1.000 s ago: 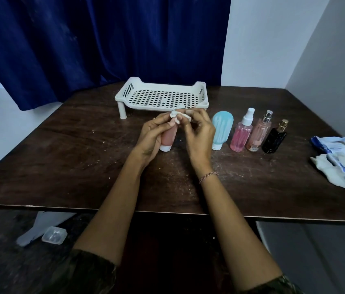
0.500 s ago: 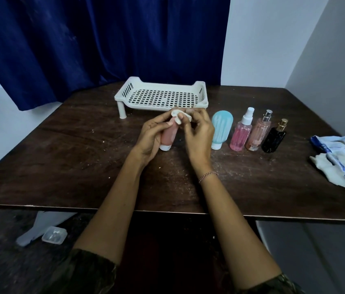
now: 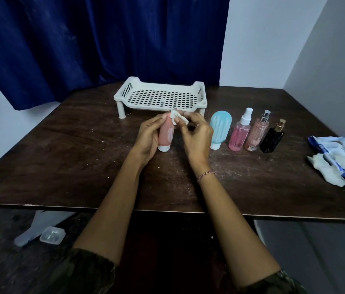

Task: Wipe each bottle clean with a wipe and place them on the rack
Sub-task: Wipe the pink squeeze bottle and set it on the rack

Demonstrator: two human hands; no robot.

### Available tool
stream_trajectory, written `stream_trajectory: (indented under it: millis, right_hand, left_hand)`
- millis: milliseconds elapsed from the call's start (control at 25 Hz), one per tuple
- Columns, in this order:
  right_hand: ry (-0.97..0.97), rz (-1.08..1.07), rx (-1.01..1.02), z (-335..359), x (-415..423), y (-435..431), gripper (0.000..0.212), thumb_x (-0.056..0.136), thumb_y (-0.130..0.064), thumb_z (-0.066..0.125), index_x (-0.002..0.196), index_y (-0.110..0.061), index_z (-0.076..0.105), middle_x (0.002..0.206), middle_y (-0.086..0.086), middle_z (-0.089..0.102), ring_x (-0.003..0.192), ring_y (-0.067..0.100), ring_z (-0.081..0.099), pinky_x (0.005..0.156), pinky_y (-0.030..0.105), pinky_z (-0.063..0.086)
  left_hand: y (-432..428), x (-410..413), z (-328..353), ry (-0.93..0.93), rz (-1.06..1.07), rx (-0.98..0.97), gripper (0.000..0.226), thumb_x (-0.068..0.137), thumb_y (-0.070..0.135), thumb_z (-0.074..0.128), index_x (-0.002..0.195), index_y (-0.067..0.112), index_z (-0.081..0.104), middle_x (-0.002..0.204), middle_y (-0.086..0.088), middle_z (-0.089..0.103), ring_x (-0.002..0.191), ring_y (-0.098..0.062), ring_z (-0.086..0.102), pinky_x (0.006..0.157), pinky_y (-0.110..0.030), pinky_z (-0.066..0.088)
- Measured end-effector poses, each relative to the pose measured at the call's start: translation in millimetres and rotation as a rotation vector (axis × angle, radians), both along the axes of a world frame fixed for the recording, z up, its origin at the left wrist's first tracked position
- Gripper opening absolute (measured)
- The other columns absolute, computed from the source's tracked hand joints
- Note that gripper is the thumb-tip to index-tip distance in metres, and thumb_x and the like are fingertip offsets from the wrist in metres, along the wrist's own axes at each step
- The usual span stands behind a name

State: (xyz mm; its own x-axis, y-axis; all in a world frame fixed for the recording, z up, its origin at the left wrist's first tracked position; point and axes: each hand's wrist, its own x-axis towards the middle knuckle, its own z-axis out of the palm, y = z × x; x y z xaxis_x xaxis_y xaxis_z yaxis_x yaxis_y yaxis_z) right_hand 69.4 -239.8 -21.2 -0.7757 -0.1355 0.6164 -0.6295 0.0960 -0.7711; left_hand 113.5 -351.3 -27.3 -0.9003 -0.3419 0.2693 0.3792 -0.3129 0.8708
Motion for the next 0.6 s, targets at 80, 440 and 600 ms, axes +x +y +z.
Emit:
stream_trajectory:
  millis: [80, 440, 600]
  right_hand:
    - [-0.033, -0.011, 0.021, -2.1, -1.2, -0.9, 0.02, 0.082, -0.012, 0.068, 0.102, -0.007, 0.069, 0.099, 0.005, 0.068, 0.087, 0.008, 0.06, 0.079, 0.025, 0.053]
    - [0.05, 0.003, -0.004, -1.5, 0.1, -0.7, 0.016, 0.079, 0.001, 0.067, 0.093, -0.004, 0.07, 0.092, 0.004, 0.067, 0.084, 0.004, 0.059, 0.077, 0.013, 0.049]
    - [-0.025, 0.031, 0.011, -3.9, 0.0, 0.0, 0.018, 0.079, 0.001, 0.067, 0.096, -0.004, 0.07, 0.091, -0.001, 0.067, 0.083, 0.006, 0.061, 0.077, 0.021, 0.053]
  left_hand:
    - [0.7, 1.3, 1.5, 0.005, 0.012, 0.02, 0.025, 0.096, 0.007, 0.04, 0.107, 0.002, 0.062, 0.098, -0.002, 0.071, 0.095, -0.012, 0.064, 0.091, -0.026, 0.049]
    - [7.0, 4.8, 6.1, 0.033, 0.055, 0.012, 0.029, 0.098, 0.009, 0.034, 0.101, 0.008, 0.063, 0.096, 0.003, 0.073, 0.095, -0.009, 0.065, 0.087, -0.023, 0.051]
    - [5.5, 5.7, 4.6, 0.049, 0.029, -0.008, 0.033, 0.1, 0.013, 0.029, 0.114, 0.003, 0.058, 0.112, -0.004, 0.066, 0.106, -0.013, 0.061, 0.097, -0.029, 0.048]
